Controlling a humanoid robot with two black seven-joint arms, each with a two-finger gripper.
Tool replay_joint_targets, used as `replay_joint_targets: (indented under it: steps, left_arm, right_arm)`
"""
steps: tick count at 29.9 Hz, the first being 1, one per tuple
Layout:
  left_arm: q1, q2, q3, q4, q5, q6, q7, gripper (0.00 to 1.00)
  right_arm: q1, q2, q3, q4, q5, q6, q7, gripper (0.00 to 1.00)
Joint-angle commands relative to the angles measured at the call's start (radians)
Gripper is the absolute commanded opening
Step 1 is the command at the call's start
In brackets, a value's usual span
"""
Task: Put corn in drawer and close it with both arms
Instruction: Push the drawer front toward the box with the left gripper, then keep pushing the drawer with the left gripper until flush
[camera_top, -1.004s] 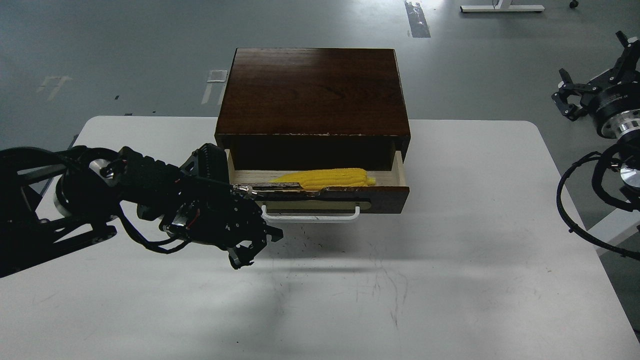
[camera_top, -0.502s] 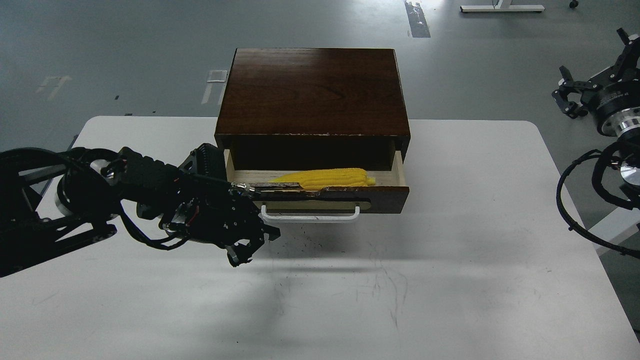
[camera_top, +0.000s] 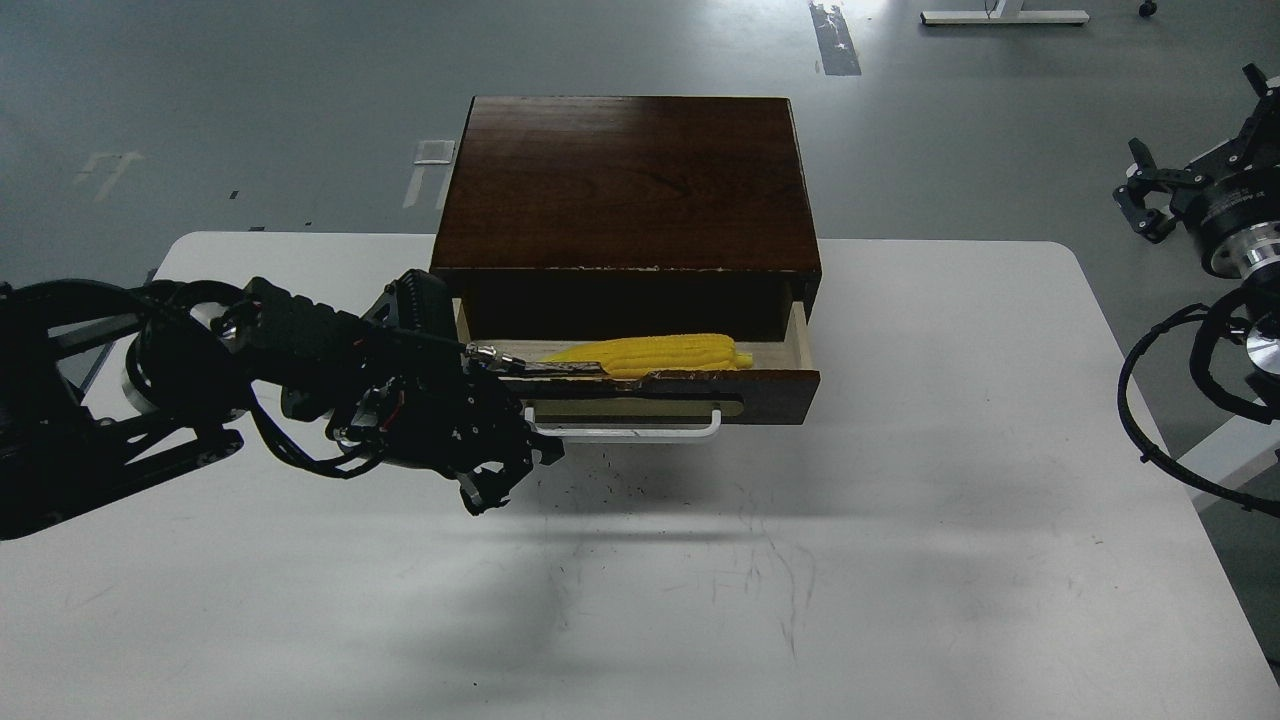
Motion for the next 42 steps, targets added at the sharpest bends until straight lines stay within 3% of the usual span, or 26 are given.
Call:
replay_joint_targets:
  steps: [1,5,42]
  left_arm:
    - [0.000,-0.005,-0.003,0.001,0.000,0.000,0.006,0.00]
    - [-0.002,-0.013,-0.004,0.001,-0.002,0.000,0.026,0.00]
    - [-0.034,-0.095,-0.019,0.123,-0.029,0.004,0.031,0.00]
  right_arm:
    - [0.000,0.001,0.000,-0.001,0.000,0.000,0.000,1.00]
    - [0.000,0.001,0.002,-0.001,0.000,0.000,0.000,1.00]
    - [0.001,0.002,-0.005,0.003,-0.003,0.003,0.002,1.00]
